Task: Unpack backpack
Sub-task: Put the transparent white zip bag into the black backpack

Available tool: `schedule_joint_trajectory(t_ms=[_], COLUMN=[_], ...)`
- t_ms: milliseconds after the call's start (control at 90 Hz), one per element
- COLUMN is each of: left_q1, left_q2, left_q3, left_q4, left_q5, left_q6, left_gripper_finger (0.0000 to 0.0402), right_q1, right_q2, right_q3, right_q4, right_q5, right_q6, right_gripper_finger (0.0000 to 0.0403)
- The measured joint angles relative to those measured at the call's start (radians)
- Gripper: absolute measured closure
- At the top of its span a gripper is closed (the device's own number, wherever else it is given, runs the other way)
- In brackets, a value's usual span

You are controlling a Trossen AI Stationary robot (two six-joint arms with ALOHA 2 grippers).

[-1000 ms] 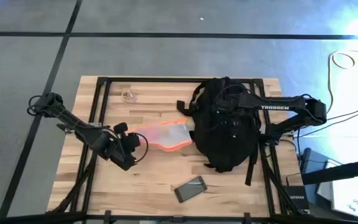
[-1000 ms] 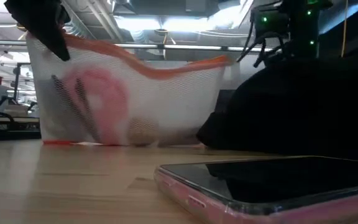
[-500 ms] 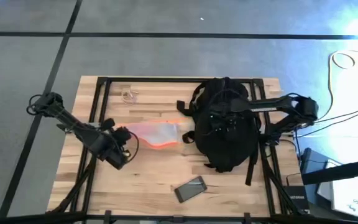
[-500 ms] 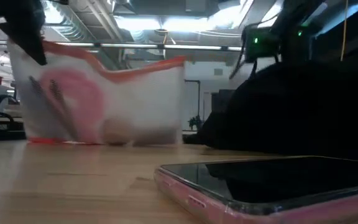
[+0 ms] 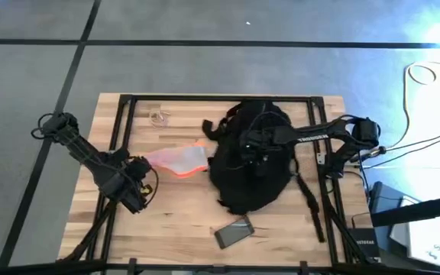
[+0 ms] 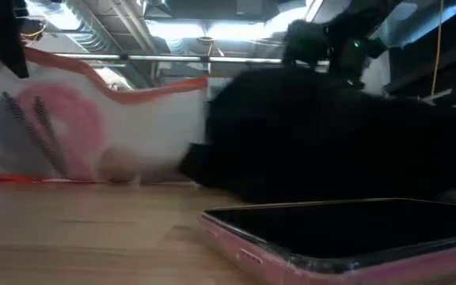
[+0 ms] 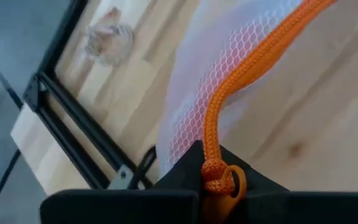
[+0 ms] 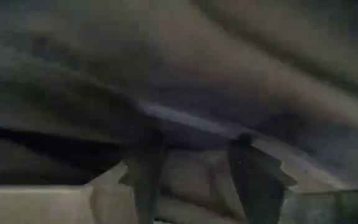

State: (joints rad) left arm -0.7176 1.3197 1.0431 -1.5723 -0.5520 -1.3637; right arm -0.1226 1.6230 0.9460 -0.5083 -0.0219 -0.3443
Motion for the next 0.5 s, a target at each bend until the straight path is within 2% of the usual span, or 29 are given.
schedule_joint_trajectory(t_ms=[200,356,500], left_q1=[-0.03,-0.055,-0.07], left_q2=[0.0,-0.005,-0.011], left_q3=[0.0,0.0,0.0], left_q4=[0.0,0.001,0.001], left_q5=[0.035,0.049,0.051], left_q6=[-0.024,-0.049,-0.062], left_gripper_finger=[0.0401,0.0401,0.0401], right_q1=[0.033,0.031,0.031], right_q2=[0.0,-0.001,-0.003], right_q3=[0.056,0.122,0.168], right_q4=[0.224,0.185,0.161], right_q5=[0.002,0.01,0.062], right_q6=[0.0,0.023,-0.003], right_gripper_finger=[0.0243,0.0243,0.0243])
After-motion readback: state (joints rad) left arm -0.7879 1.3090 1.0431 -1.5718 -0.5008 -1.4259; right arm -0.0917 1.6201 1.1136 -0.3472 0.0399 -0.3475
